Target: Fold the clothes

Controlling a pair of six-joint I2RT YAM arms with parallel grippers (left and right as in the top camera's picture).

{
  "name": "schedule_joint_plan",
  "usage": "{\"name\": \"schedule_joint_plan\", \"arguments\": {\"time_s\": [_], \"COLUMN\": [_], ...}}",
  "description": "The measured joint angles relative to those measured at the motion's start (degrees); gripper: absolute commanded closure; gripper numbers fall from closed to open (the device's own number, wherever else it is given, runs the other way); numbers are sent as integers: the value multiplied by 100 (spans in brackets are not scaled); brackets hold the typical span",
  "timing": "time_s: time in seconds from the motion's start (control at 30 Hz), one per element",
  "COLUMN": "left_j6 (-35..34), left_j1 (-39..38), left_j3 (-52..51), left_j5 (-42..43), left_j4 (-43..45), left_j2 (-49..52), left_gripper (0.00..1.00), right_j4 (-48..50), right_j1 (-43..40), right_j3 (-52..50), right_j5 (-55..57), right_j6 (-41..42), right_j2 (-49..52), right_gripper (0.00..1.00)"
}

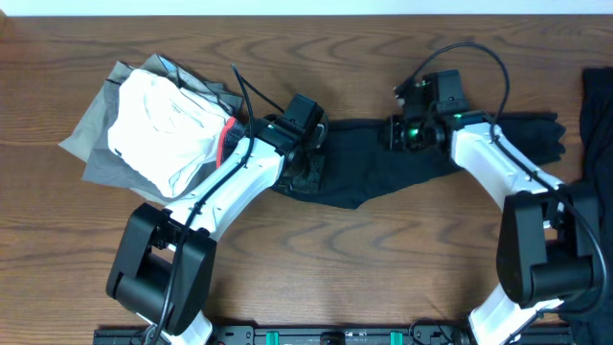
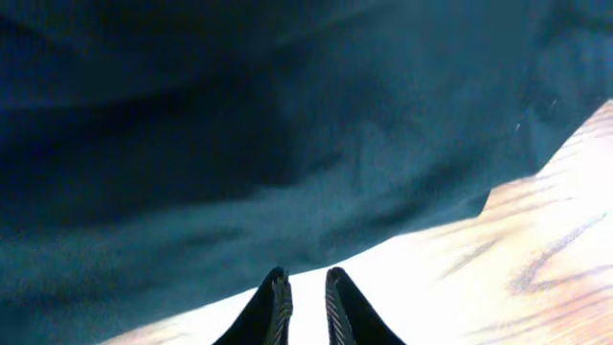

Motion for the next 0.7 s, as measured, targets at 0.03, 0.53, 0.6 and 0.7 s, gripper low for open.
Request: {"name": "schedule_joint_plan", "arguments": {"time_s": [0.03,0.53,0.6,0.7], "left_j6": [-11,-240,-293,-343], "left_j1": [0,0,2,2], "left_j3": [-17,-404,-393,-389], "left_j5": [0,2,35,39], "left_j4": [120,852,868,868], "left_j2": [11,782,820,835], "left_gripper": [85,91,92,92], "right_j4": [-111,-162,-68,203], "right_j1": [103,601,601,599], "right_j3": [0,0,-2,-2], "right_j5": [17,264,278,273], "right_j6": [-31,-92,-90,-61], "right_j2": [2,599,686,826], "right_gripper": [95,96,97,96]}}
